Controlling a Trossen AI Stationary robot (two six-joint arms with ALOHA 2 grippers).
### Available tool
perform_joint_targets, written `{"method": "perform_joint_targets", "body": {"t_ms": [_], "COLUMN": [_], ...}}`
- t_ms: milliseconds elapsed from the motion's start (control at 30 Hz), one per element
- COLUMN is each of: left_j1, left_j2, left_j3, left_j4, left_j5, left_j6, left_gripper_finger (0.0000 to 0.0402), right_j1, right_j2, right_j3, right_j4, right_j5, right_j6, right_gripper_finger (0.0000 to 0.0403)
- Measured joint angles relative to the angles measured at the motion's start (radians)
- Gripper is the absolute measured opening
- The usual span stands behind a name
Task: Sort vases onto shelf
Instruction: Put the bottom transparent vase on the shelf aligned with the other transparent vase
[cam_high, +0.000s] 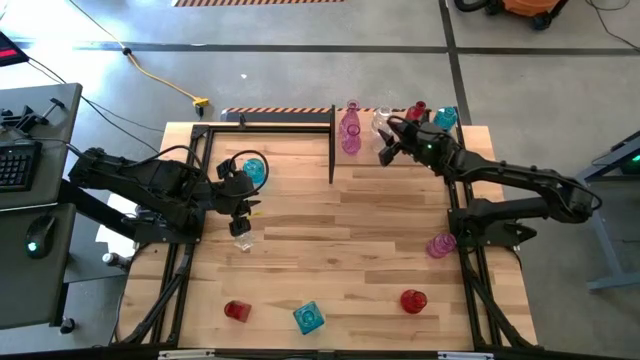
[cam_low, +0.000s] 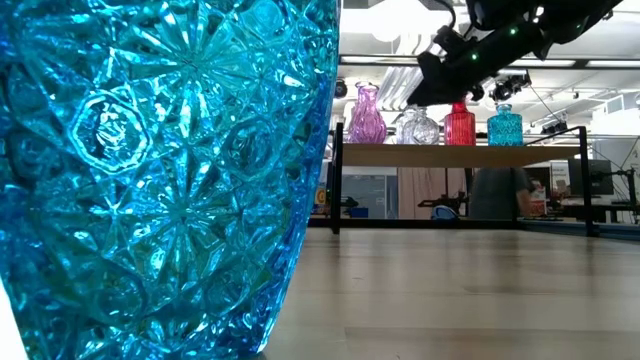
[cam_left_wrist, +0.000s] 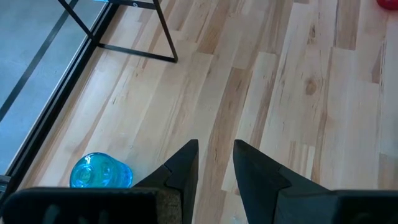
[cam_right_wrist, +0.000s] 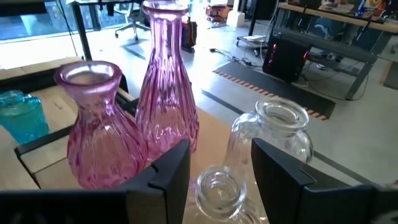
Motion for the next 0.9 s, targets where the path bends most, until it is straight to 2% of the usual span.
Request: {"method": "perform_joint_targets", "body": {"t_ms": [233, 433, 567, 900], "left_j1": [0.000, 0.000, 0.000, 0.000], "left_j2": [0.000, 0.000, 0.000, 0.000], "left_j3": [0.000, 0.000, 0.000, 0.000], "left_j4": [0.000, 0.000, 0.000, 0.000], "left_j5": [0.000, 0.000, 0.000, 0.000], "left_j6": [0.000, 0.000, 0.000, 0.000], "left_gripper_finger": [0.0090, 0.0090, 0.0090, 0.0090], "right_j1": [0.030, 0.052, 0.052, 0.045], "right_j2": [-0.077, -0.100, -0.099, -0.051], "right_j3": [0.102, 0.164, 0.163, 0.162], "right_j4": [-0.242, -0.441, -0.488, -0.537], "right_j5": [-0.025, -0.181, -0.252, -0.250], "right_j6": [0.091, 0.227, 0.292, 0.332], "right_gripper_finger": [0.0152, 0.0151, 0.0149, 0.0149]}}
